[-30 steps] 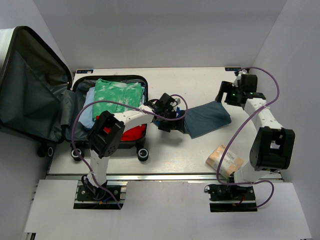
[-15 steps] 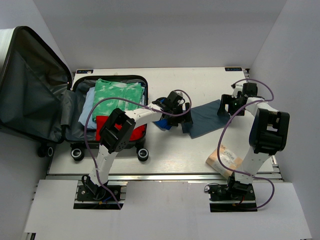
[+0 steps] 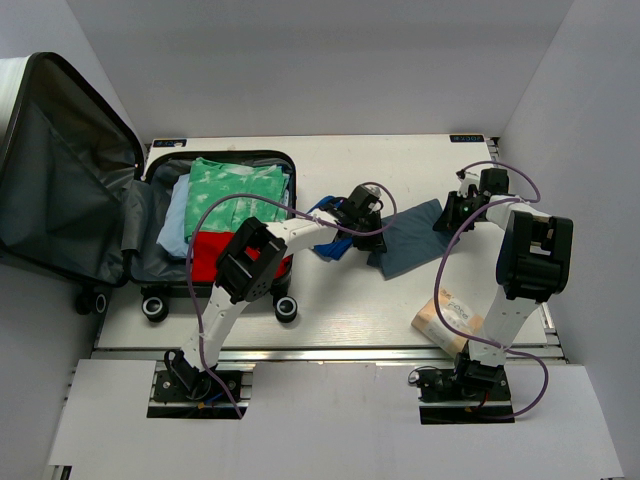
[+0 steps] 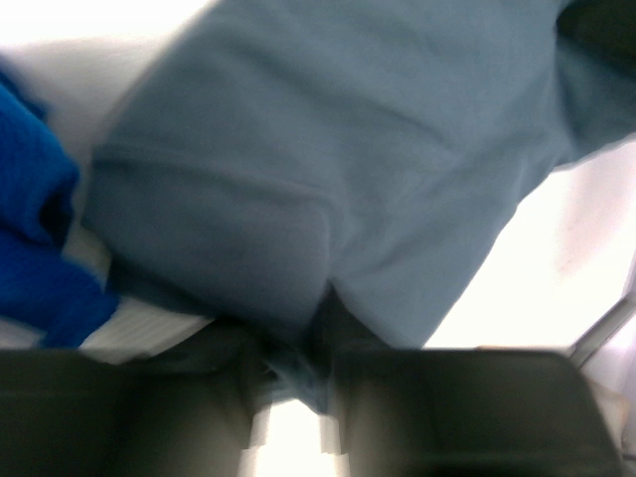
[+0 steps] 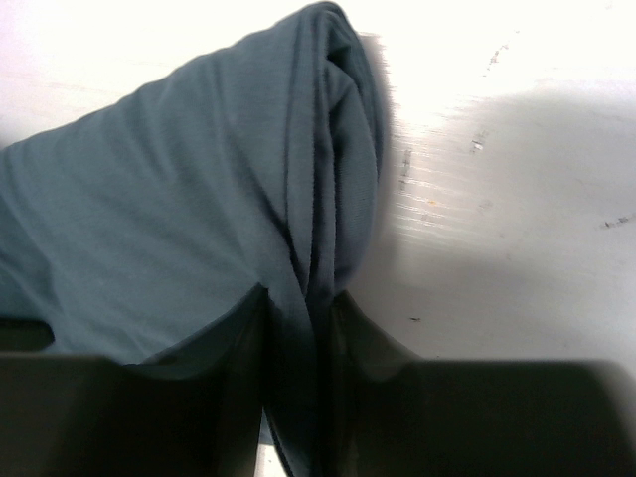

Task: Pack the luggage

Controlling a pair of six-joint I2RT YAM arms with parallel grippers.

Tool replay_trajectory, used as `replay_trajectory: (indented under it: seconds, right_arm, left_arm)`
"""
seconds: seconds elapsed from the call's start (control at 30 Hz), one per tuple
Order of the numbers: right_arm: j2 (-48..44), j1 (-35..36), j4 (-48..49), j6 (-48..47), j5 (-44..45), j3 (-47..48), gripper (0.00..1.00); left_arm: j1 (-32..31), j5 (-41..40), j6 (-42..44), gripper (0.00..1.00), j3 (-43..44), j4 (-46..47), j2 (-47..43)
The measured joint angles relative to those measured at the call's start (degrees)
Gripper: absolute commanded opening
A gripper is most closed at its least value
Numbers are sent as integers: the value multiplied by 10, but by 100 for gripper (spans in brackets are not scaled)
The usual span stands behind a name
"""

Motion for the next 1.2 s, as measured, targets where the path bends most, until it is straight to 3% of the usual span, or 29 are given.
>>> replay_trajectory:
  seconds: [0.07, 0.23, 0.43, 0.7, 0.9, 1.0, 1.2]
  right_arm:
    - [-8, 4, 4, 7, 2, -5, 0]
    - [-53, 14, -5, 31, 23, -23, 0]
    - [-198, 41, -42, 75, 55, -42, 0]
    - [-365, 93, -89, 114, 124, -38, 0]
    - [-413, 174, -113, 139, 138, 0, 0]
    - [-415, 226, -115, 154, 147, 16, 0]
    - [-374, 370, -96, 189, 168, 33, 0]
  left_arm:
    - [-4, 9, 5, 0, 10, 0, 10]
    - [-6, 12, 28, 0, 23, -11, 10]
    - [-14, -3, 69, 0, 22, -13, -20]
    - [-29, 6, 103, 0, 10, -3, -155]
    - [-32, 9, 111, 0, -32, -5, -272]
    - [-27, -22, 114, 0, -52, -32, -316]
    - [-2, -193, 121, 0, -95, -165, -417]
